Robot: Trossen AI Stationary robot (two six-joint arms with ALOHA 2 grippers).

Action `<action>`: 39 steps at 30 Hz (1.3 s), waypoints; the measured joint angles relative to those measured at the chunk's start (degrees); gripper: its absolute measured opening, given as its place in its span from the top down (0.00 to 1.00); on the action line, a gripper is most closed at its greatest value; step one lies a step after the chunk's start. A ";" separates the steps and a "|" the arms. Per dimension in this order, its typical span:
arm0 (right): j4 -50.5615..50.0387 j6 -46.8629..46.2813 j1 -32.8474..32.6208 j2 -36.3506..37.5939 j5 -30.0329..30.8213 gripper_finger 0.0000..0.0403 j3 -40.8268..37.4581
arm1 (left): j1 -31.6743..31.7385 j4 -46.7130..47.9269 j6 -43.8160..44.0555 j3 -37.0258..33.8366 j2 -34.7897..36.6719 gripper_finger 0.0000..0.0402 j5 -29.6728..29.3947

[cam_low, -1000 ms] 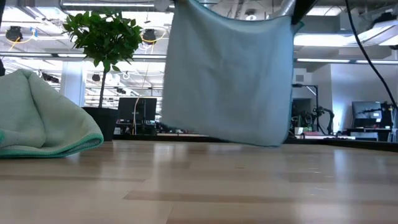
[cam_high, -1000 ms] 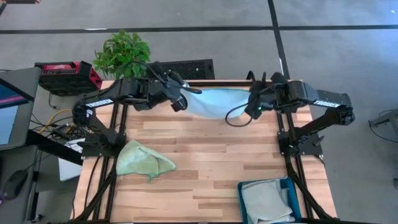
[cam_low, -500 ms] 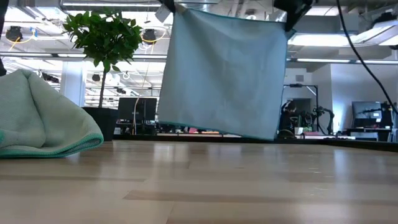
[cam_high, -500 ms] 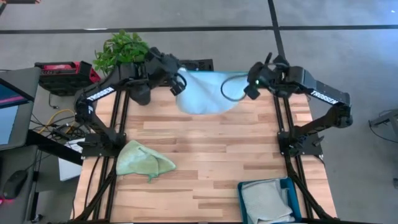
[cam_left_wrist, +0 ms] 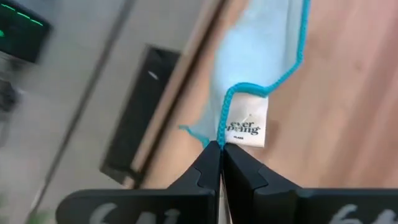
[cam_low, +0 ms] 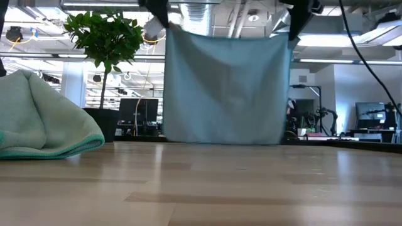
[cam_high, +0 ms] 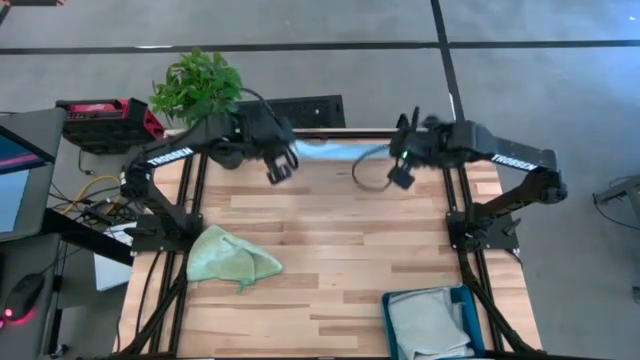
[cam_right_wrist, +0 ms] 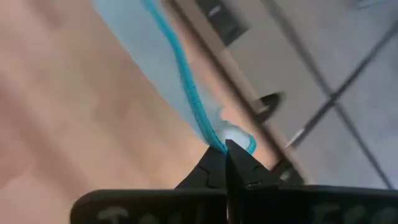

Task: Fold microfiber towels
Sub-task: Fold the blue microfiber cloth

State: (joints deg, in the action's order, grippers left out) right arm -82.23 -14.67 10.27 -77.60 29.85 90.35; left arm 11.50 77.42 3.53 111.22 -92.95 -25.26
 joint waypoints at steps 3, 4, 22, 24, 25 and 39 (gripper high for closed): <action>-0.84 -2.79 -3.66 0.14 -4.79 0.99 -4.02 | -2.66 0.59 2.48 -4.49 0.03 1.00 2.84; -0.80 -3.95 -5.00 0.15 -6.33 0.99 -5.59 | -3.49 0.73 3.66 -5.97 0.03 1.00 4.07; 9.43 -22.89 -28.10 0.04 -24.28 0.99 -25.84 | -19.51 -7.17 27.23 -24.24 0.04 1.00 22.68; 11.26 -22.79 -29.09 0.04 -25.00 0.99 -26.49 | -20.34 -9.02 28.67 -25.72 0.09 1.00 23.79; 12.32 -22.21 -29.29 0.04 -25.14 0.99 -26.89 | -20.63 -9.61 29.18 -26.31 0.06 1.00 23.99; 20.85 -9.66 -16.65 0.04 -24.64 0.99 -35.57 | -14.71 -12.98 32.91 -33.33 0.09 1.00 22.71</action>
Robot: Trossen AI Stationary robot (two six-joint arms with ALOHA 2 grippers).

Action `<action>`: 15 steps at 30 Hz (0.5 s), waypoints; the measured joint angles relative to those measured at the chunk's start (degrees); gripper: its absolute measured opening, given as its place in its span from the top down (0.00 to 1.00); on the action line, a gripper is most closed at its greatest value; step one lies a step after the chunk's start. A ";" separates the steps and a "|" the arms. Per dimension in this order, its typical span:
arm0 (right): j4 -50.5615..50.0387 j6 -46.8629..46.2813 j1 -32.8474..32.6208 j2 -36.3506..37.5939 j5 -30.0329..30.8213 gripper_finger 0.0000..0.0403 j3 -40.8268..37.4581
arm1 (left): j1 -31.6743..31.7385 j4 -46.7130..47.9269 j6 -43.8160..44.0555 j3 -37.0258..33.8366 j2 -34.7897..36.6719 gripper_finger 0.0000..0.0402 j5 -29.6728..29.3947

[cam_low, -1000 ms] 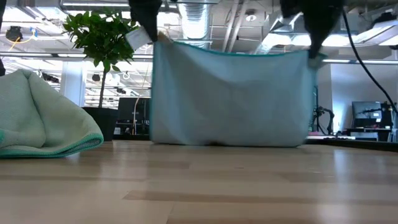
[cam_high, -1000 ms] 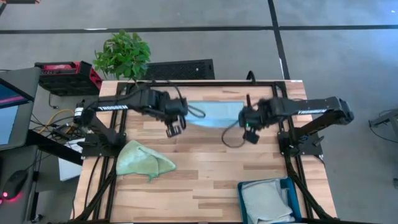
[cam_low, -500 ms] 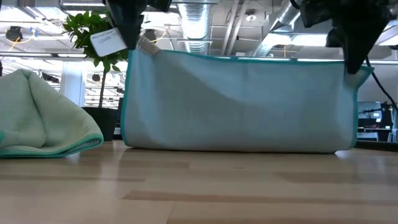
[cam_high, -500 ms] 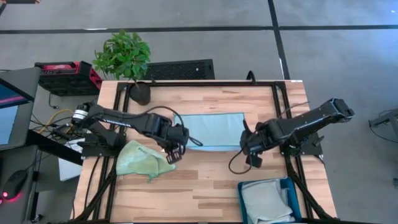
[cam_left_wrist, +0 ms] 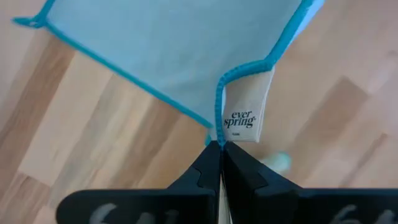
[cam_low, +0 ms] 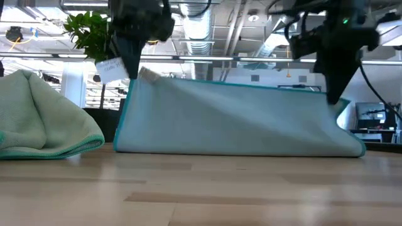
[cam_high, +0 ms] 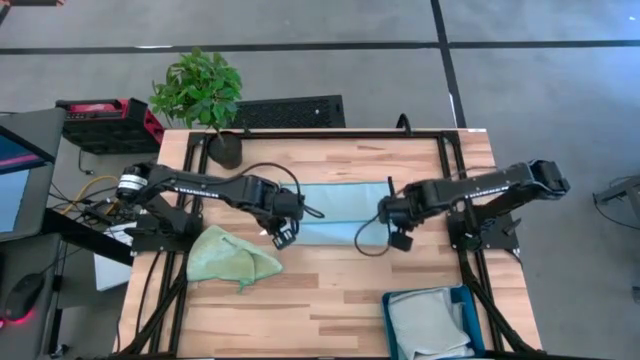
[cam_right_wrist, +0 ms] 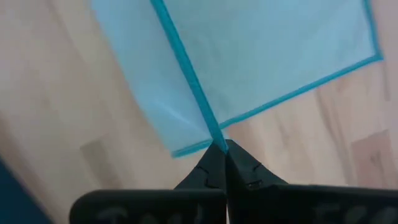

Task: Fold microfiber towels
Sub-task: Fold the blue microfiber cloth

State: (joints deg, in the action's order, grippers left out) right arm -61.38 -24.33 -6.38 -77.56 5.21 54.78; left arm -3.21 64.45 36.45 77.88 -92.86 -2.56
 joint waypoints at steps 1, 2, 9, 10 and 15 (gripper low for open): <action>0.75 0.91 1.37 0.00 0.18 0.99 -0.28 | 0.70 -0.05 -0.02 -0.73 0.00 1.00 -0.31; 1.85 1.85 2.76 0.00 0.43 0.99 -0.54 | 1.45 -0.19 -0.05 -1.45 0.00 1.00 -0.59; 7.69 7.93 11.90 -0.53 0.85 0.99 -2.71 | 7.17 -3.86 -2.76 -6.17 -0.02 1.00 -1.32; 7.67 8.14 13.09 -0.63 0.85 0.99 -2.88 | 7.90 -4.61 -3.37 -6.48 -0.02 1.00 -1.40; 9.00 11.30 18.00 -0.55 0.90 0.99 -2.88 | 11.65 -8.81 -5.87 -8.21 -0.02 1.00 -2.13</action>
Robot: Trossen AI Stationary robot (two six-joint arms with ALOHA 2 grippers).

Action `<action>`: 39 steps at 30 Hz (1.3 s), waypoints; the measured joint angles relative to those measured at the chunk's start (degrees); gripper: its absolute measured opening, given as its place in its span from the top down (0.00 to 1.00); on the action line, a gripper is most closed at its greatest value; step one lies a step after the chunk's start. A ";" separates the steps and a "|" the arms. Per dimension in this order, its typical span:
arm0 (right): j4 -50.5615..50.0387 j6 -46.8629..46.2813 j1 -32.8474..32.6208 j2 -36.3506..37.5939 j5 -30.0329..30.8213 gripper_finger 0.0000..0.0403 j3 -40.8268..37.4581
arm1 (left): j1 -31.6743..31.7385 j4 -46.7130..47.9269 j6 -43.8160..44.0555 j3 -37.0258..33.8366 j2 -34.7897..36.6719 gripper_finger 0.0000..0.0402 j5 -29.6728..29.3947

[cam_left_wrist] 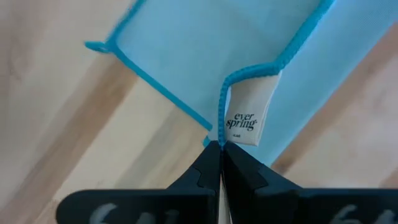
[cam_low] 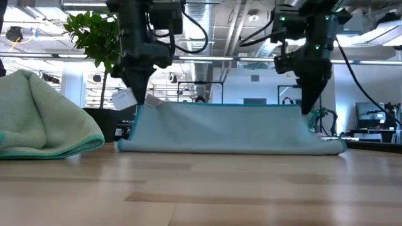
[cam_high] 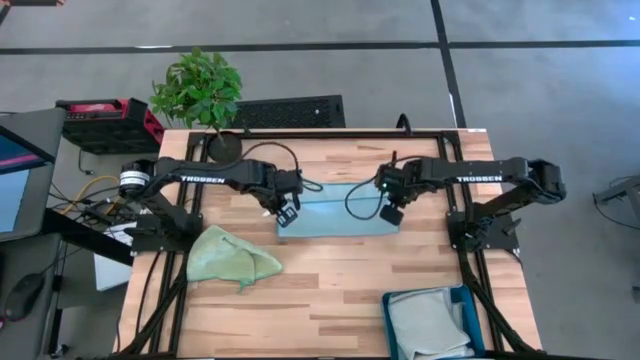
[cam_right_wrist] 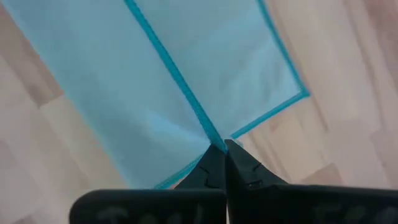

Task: Fold microfiber towels
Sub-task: Fold the blue microfiber cloth

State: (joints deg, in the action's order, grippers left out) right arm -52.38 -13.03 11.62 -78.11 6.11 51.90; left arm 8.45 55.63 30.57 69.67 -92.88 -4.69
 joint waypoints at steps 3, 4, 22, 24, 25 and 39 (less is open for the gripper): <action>0.19 0.82 2.43 0.00 -0.04 0.99 0.00 | 1.86 -1.95 0.08 -1.46 0.00 1.00 -0.33; 0.39 1.56 3.02 0.00 -0.04 0.99 0.00 | 2.36 -2.17 0.08 -1.89 0.00 1.00 -0.35; 5.66 5.98 5.78 0.00 -0.04 0.81 0.00 | 5.02 -6.17 -4.86 -2.30 0.00 0.89 -8.90; 6.08 5.99 5.78 0.00 -0.03 0.76 0.00 | 5.38 -6.52 -4.74 -2.30 0.00 0.84 -9.94; 6.16 5.99 5.78 0.00 0.13 0.74 0.00 | 5.60 -6.52 -4.39 -2.30 0.00 0.81 -10.17; 0.82 -2.22 5.38 0.00 -10.23 0.44 0.09 | 1.65 -1.85 -19.51 -2.66 0.00 0.58 8.29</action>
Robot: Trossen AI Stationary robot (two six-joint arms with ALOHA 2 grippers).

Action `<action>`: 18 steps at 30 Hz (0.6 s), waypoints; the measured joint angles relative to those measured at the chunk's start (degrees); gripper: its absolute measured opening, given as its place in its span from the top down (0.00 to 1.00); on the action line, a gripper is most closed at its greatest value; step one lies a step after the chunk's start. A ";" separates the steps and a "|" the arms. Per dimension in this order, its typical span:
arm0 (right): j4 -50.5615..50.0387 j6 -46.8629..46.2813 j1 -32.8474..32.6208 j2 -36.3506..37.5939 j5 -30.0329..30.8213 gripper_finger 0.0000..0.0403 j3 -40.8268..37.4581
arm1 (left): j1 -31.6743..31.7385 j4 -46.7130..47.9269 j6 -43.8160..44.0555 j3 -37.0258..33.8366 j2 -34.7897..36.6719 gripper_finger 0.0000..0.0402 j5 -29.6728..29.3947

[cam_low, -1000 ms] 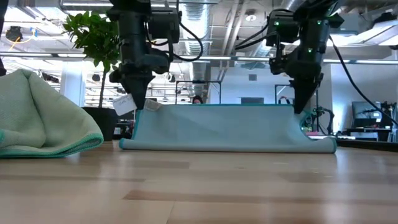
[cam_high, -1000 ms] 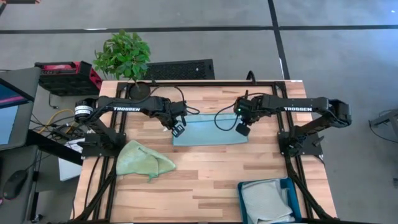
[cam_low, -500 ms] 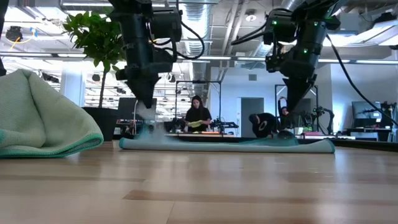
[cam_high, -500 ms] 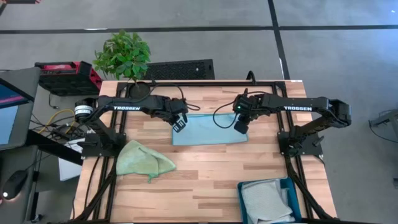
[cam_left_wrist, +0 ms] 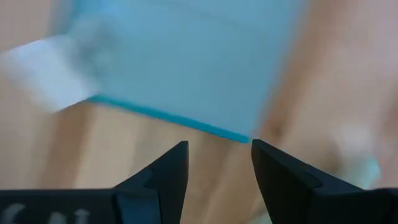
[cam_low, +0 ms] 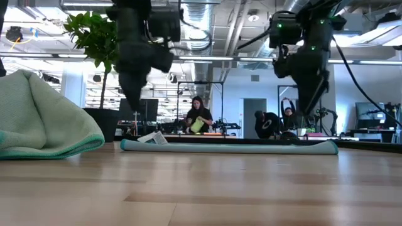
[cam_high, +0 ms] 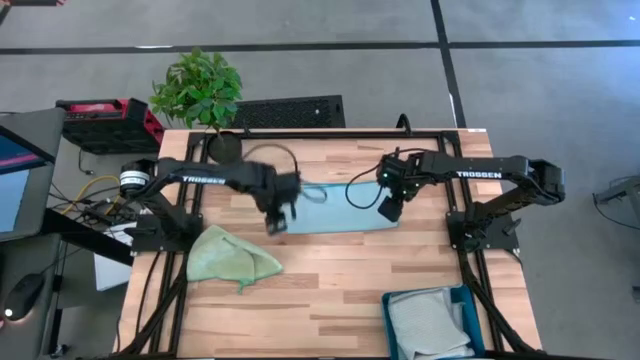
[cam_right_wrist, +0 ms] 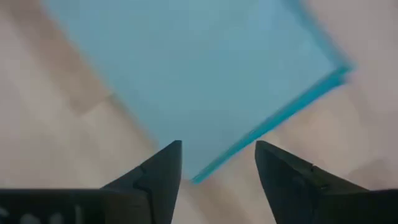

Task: Fold microfiber towels
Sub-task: Fold the blue microfiber cloth

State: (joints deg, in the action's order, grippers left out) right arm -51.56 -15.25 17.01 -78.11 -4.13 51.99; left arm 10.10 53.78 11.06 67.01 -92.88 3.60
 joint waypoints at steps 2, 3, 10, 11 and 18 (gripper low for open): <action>-0.54 -0.21 -0.68 0.00 -3.23 0.43 0.00 | -3.26 -0.17 -6.05 -0.67 0.00 0.58 0.73; -0.60 -0.21 -1.17 0.00 -4.20 0.43 0.00 | -4.81 -0.17 -8.68 -1.06 0.00 0.58 0.73; -0.09 -0.30 -5.84 0.10 -4.96 0.44 0.00 | -13.16 -8.12 -11.22 -6.89 0.00 0.58 -3.01; 0.00 -0.31 -6.58 0.25 -4.96 0.44 0.00 | -13.80 -9.90 -10.52 -7.86 0.00 0.58 -4.45; 0.82 -2.02 -11.27 0.31 -4.92 0.44 1.34 | -14.92 -17.72 -8.24 -11.46 0.00 0.58 -10.50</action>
State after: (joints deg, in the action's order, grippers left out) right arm -50.74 -17.27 5.74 -77.80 -9.04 53.32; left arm -4.82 36.06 2.82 55.56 -92.88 -6.90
